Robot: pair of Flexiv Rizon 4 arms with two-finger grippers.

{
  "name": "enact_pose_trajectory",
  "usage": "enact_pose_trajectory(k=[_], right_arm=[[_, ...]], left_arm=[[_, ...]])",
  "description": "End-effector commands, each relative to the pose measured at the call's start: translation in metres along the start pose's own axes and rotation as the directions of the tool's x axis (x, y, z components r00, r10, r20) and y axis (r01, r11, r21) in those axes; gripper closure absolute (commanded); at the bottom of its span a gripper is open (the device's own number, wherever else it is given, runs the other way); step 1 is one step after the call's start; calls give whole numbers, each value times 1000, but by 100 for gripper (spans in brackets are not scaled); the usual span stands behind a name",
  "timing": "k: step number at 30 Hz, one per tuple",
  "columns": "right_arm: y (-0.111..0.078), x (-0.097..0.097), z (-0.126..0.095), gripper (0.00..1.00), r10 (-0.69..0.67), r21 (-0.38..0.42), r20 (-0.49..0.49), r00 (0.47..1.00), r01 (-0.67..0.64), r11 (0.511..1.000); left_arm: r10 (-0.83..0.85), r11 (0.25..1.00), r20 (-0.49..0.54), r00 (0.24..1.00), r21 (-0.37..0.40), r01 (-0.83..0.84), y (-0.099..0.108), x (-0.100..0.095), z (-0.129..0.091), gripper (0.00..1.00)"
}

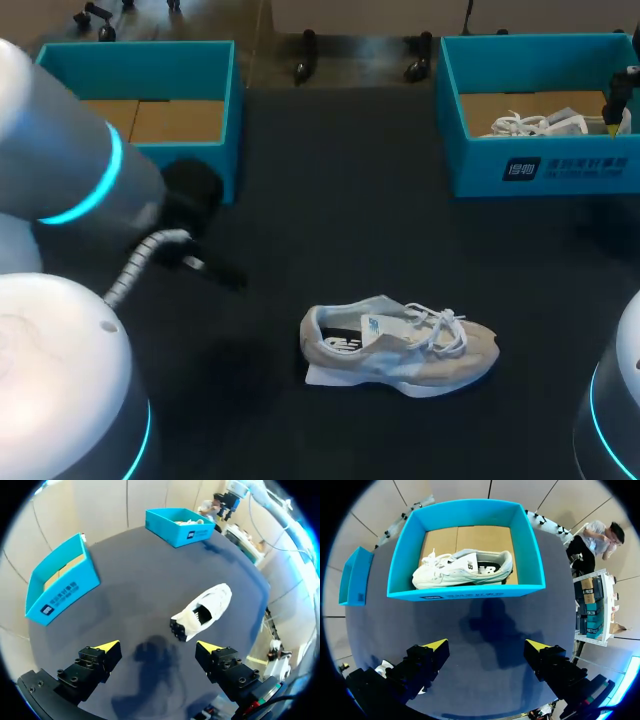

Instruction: Take the shoe out of the shoebox, open the shoe tongue, remove and reinsert the insole, then place the shoe into the shoebox

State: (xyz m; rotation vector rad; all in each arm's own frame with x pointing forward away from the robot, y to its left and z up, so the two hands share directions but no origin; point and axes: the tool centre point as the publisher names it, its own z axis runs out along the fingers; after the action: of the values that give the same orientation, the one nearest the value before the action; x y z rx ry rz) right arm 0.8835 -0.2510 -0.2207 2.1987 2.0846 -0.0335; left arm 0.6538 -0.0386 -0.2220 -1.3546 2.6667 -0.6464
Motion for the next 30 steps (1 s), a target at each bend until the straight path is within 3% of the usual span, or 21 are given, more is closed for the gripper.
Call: enact_pose_trajectory(k=[1, 8, 19, 22, 30], right_arm=[[0, 0, 0, 0, -1, 0, 0, 1000, 1, 1000], [0, 0, 0, 0, -1, 0, 0, 1000, 1, 1000], [0, 0, 0, 0, -1, 0, 0, 1000, 1, 1000], [0, 0, 0, 0, -1, 0, 0, 1000, 1, 1000], [0, 0, 0, 0, -1, 0, 0, 1000, 1, 1000]], left_arm=[[32, 999, -387, 921, 17, -28, 7, -21, -6, 0], [148, 989, -409, 901, 55, -137, 12, -36, -6, 0], [358, 932, -395, 846, 94, -351, 21, -31, 2, 0], [407, 906, -418, 812, 70, -418, 29, -29, 10, 0], [407, 906, -418, 812, 70, -418, 29, -29, 10, 0]])
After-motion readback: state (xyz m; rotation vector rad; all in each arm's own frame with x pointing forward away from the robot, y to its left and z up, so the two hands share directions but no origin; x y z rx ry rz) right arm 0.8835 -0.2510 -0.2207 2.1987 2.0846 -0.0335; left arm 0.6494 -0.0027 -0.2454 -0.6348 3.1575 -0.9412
